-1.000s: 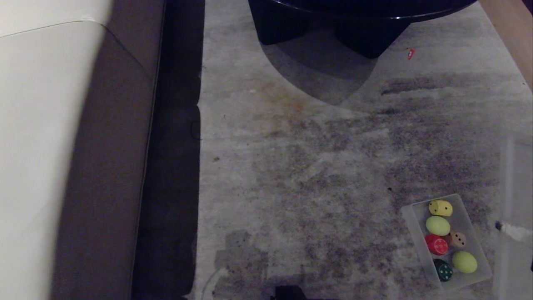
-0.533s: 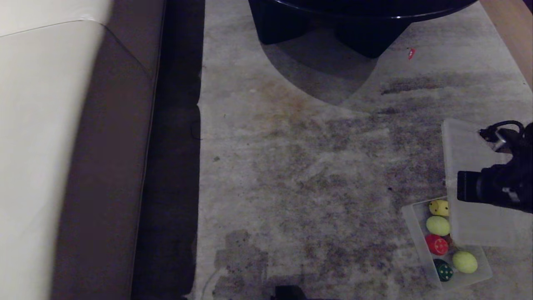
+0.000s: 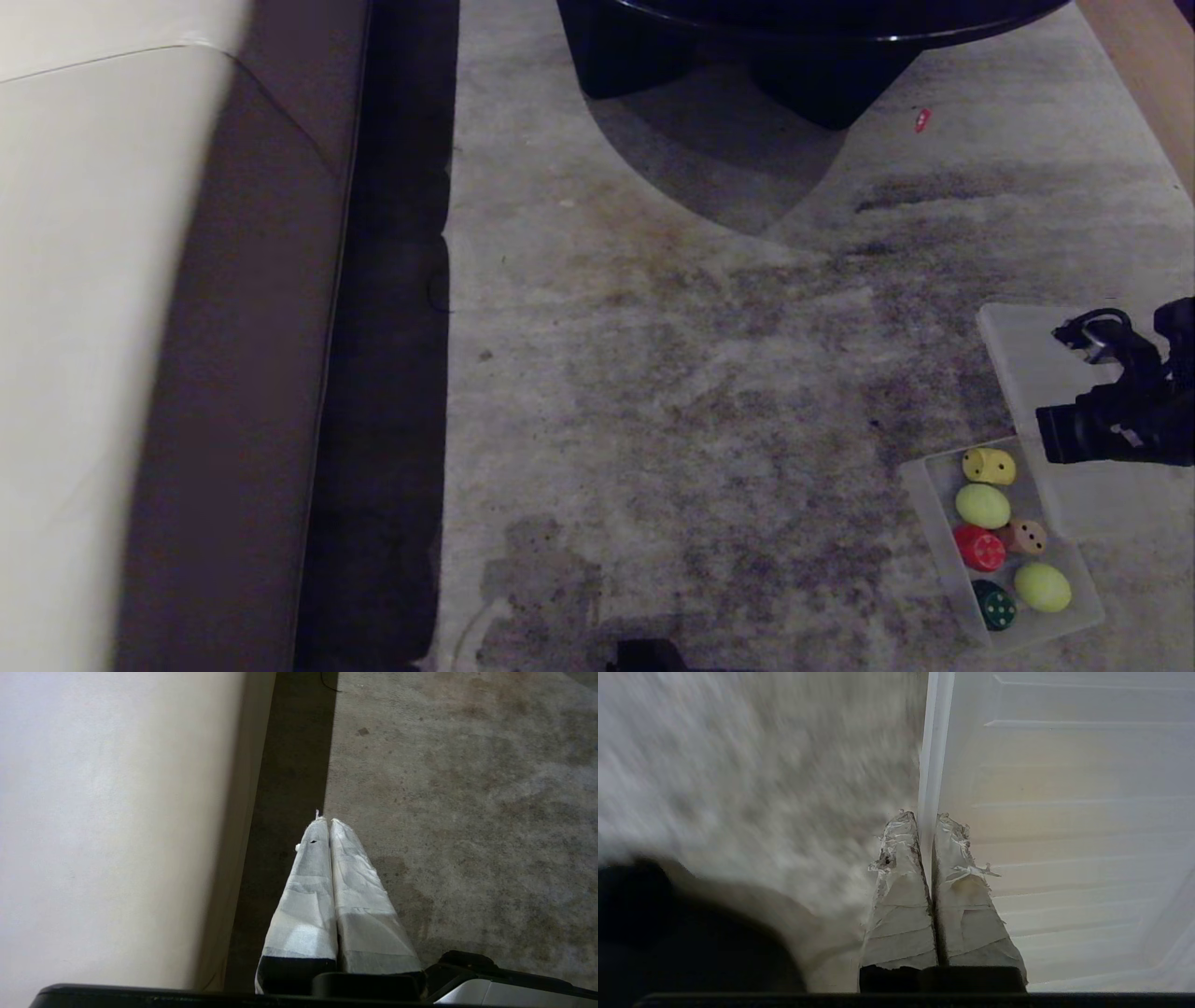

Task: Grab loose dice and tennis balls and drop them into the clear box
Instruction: Close the lid

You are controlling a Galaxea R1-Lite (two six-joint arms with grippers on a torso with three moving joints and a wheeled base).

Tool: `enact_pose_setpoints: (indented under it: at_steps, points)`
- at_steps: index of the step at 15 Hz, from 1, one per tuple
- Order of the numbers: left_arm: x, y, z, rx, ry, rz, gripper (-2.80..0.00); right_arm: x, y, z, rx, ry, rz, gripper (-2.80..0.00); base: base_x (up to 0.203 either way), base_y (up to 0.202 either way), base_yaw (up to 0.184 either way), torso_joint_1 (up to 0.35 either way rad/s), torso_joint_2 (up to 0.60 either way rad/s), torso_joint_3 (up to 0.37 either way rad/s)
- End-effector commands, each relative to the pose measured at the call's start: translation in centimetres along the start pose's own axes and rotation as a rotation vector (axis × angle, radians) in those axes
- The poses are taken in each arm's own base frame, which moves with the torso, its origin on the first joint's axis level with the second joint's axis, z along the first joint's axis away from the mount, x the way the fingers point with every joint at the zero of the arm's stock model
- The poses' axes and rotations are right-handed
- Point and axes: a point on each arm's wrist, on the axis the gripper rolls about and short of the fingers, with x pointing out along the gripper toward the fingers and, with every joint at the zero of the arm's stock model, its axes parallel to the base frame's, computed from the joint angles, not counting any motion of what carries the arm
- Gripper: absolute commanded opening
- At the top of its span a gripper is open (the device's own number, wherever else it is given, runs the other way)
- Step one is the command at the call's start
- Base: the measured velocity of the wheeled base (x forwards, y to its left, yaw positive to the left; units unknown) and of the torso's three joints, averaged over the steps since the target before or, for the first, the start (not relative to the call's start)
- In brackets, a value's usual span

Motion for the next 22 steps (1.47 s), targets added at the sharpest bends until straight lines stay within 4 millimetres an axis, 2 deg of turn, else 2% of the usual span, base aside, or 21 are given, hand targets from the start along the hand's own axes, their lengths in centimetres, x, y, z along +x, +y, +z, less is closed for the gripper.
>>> enact_pose_setpoints:
  at_steps: [1,4,9,14,19,22]
  points:
    - [0.0,0.0,0.0,-0.001,-0.001,0.001,-2.8,2.5,-1.5,-2.1,-0.029,0.082,0.02,-2.8,0.0,0.0,0.0,0.0,0.0,0.0]
    - [0.0,0.0,0.0,-0.001,0.001,0.001,-2.8,4.9,-2.1,-4.3,-0.021,0.163,0.053,-2.8,0.0,0.0,0.0,0.0,0.0,0.0]
    - [0.0,0.0,0.0,-0.001,-0.001,0.001,-2.8,7.8,-2.2,-7.9,0.043,0.288,0.102,-2.8,0.0,0.0,0.0,0.0,0.0,0.0]
    - [0.0,0.0,0.0,-0.001,0.0,0.001,-2.8,10.3,-2.2,-10.5,0.074,0.371,0.138,-2.8,0.0,0.0,0.0,0.0,0.0,0.0]
    - [0.0,0.0,0.0,-0.001,0.001,0.001,-2.8,12.6,-2.7,-12.2,0.054,0.345,0.121,-2.8,0.0,0.0,0.0,0.0,0.0,0.0]
    - [0.0,0.0,0.0,-0.001,0.0,0.001,-2.8,13.2,-2.9,-12.0,0.012,0.278,0.122,-2.8,0.0,0.0,0.0,0.0,0.0,0.0]
